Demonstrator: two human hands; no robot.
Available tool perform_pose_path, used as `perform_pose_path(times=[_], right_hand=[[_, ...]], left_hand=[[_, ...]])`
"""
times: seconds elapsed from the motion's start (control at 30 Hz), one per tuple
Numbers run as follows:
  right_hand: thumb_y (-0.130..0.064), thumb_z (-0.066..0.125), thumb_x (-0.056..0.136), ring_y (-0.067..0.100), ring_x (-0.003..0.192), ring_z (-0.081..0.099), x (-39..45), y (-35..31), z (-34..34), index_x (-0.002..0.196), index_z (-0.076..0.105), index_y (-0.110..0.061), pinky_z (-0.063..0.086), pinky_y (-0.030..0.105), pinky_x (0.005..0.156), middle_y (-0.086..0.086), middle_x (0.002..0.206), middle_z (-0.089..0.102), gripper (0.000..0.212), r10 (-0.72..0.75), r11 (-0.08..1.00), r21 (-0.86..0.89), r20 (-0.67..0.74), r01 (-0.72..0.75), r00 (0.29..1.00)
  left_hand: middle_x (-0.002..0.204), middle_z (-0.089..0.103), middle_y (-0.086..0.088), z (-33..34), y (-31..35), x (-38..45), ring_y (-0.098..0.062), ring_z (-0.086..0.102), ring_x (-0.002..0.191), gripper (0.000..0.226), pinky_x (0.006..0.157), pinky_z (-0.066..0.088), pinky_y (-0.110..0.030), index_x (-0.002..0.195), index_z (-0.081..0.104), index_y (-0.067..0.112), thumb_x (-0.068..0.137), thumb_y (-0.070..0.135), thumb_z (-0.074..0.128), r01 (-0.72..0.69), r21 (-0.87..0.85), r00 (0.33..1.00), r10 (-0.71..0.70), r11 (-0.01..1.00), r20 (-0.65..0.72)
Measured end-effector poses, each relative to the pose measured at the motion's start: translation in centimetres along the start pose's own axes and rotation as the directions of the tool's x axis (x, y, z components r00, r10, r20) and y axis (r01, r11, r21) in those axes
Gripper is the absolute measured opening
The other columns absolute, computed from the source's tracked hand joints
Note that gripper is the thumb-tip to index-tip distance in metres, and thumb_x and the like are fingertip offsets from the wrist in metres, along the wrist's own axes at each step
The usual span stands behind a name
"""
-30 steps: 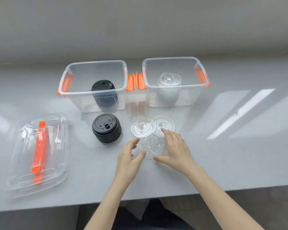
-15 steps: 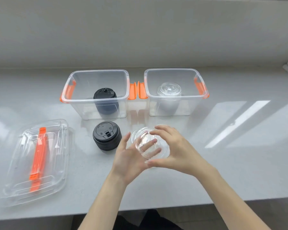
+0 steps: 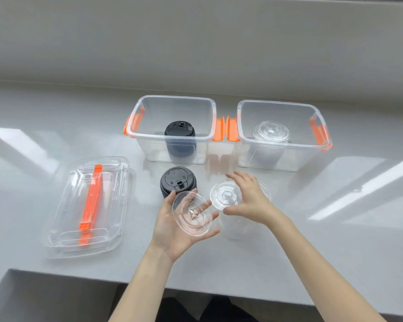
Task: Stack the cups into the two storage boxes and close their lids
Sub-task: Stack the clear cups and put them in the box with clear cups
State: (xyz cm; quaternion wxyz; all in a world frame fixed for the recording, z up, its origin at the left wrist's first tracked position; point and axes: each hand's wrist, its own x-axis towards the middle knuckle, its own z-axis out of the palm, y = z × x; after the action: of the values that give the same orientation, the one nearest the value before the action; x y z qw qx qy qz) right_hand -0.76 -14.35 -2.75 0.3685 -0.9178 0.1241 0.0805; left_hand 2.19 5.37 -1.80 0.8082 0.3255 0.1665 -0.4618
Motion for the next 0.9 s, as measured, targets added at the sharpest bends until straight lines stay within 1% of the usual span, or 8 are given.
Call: perform_pose_path(times=[0.1, 0.27, 0.4, 0.5, 0.63, 0.7, 0.77, 0.9], right_hand=[[-0.042, 0.077, 0.061, 0.023, 0.143, 0.005, 1.5, 1.0, 1.5, 0.143, 0.018, -0.02, 0.013, 0.039, 0.117, 0.007, 0.155, 0.014, 0.104, 0.047, 0.992, -0.119, 0.079, -0.038, 0.996], [-0.045, 0.075, 0.064, 0.024, 0.136, 0.022, 1.7, 1.2, 2.5, 0.14, 0.026, -0.015, 0.019, 0.036, 0.113, 0.007, 0.146, 0.033, 0.096, -0.005, 0.99, -0.14, -0.045, -0.002, 0.999], [-0.041, 0.082, 0.058, 0.015, 0.132, 0.029, 0.2, -0.7, 0.7, 0.137, 0.032, -0.022, 0.025, 0.029, 0.109, -0.002, 0.141, 0.039, 0.095, -0.042, 0.988, 0.138, -0.181, 0.067, 0.983], [-0.036, 0.086, 0.052, 0.004, 0.129, 0.033, -1.7, -3.1, -0.6, 0.134, 0.034, -0.037, 0.026, 0.023, 0.103, -0.009, 0.137, 0.041, 0.098, -0.085, 0.932, 0.346, -0.086, 0.11, 0.993], [-0.028, 0.088, 0.053, 0.0, 0.117, 0.044, -3.5, -4.4, 0.1, 0.134, 0.031, -0.044, 0.041, 0.019, 0.095, -0.02, 0.126, 0.04, 0.1, -0.153, 0.929, 0.348, 0.041, 0.129, 0.987], [-0.026, 0.088, 0.053, 0.007, 0.101, 0.057, -3.8, -4.4, 0.6, 0.134, 0.03, -0.044, 0.052, 0.022, 0.083, -0.02, 0.118, 0.041, 0.102, -0.155, 0.929, 0.348, 0.052, 0.127, 0.987], [-0.024, 0.088, 0.053, 0.011, 0.101, 0.058, -3.9, -4.2, 0.7, 0.135, 0.03, -0.041, 0.055, 0.028, 0.083, -0.014, 0.12, 0.042, 0.102, -0.156, 0.919, 0.376, 0.071, 0.119, 0.985], [-0.027, 0.084, 0.06, 0.001, 0.136, 0.019, -3.8, -2.5, -1.3, 0.136, 0.03, -0.041, 0.021, 0.027, 0.112, -0.019, 0.145, 0.026, 0.093, -0.094, 0.926, 0.371, 0.044, 0.071, 0.995]], left_hand=[[0.14, 0.048, -0.02, -0.5, -0.1, -0.3, -0.047, 0.054, 0.115, 0.052, 0.093, 0.039, -0.063, 0.115, 0.057, 0.022, 0.077, 0.055, 0.047, -0.007, -0.002, 1.0, 0.007, 1.0, -0.015], [0.14, 0.047, -0.022, -1.2, -0.4, -0.3, -0.046, 0.05, 0.121, 0.06, 0.094, 0.04, -0.064, 0.117, 0.059, 0.021, 0.069, 0.056, 0.052, 0.003, -0.022, 1.0, -0.003, 1.0, -0.016], [0.131, 0.055, -0.022, -0.7, -0.2, 0.1, -0.047, 0.051, 0.12, 0.063, 0.093, 0.042, -0.062, 0.119, 0.056, 0.02, 0.068, 0.056, 0.053, 0.018, -0.04, 1.0, -0.018, 0.999, -0.001], [0.133, 0.053, -0.021, 0.2, -0.4, 0.7, -0.045, 0.055, 0.115, 0.068, 0.093, 0.043, -0.062, 0.128, 0.052, 0.017, 0.074, 0.057, 0.05, 0.06, -0.049, 0.997, -0.058, 0.997, 0.044], [0.137, 0.048, -0.017, 1.3, -0.9, 1.7, -0.042, 0.06, 0.108, 0.071, 0.092, 0.047, -0.056, 0.135, 0.044, 0.017, 0.079, 0.061, 0.045, 0.127, -0.113, 0.981, -0.108, 0.986, 0.161], [0.123, 0.06, -0.018, 1.7, -1.3, 2.1, -0.038, 0.065, 0.101, 0.068, 0.085, 0.054, -0.048, 0.132, 0.046, 0.018, 0.079, 0.06, 0.045, 0.138, -0.129, 0.976, -0.113, 0.982, 0.185], [0.109, 0.067, -0.018, 1.8, -1.5, 2.4, -0.037, 0.067, 0.095, 0.059, 0.081, 0.056, -0.044, 0.121, 0.052, 0.017, 0.08, 0.057, 0.044, 0.122, -0.1, 0.978, -0.102, 0.988, 0.18], [0.126, 0.054, -0.021, 1.7, -1.4, 2.6, -0.04, 0.059, 0.104, 0.058, 0.087, 0.049, -0.051, 0.116, 0.056, 0.013, 0.077, 0.054, 0.046, 0.126, -0.062, 0.981, -0.115, 0.99, 0.155]])
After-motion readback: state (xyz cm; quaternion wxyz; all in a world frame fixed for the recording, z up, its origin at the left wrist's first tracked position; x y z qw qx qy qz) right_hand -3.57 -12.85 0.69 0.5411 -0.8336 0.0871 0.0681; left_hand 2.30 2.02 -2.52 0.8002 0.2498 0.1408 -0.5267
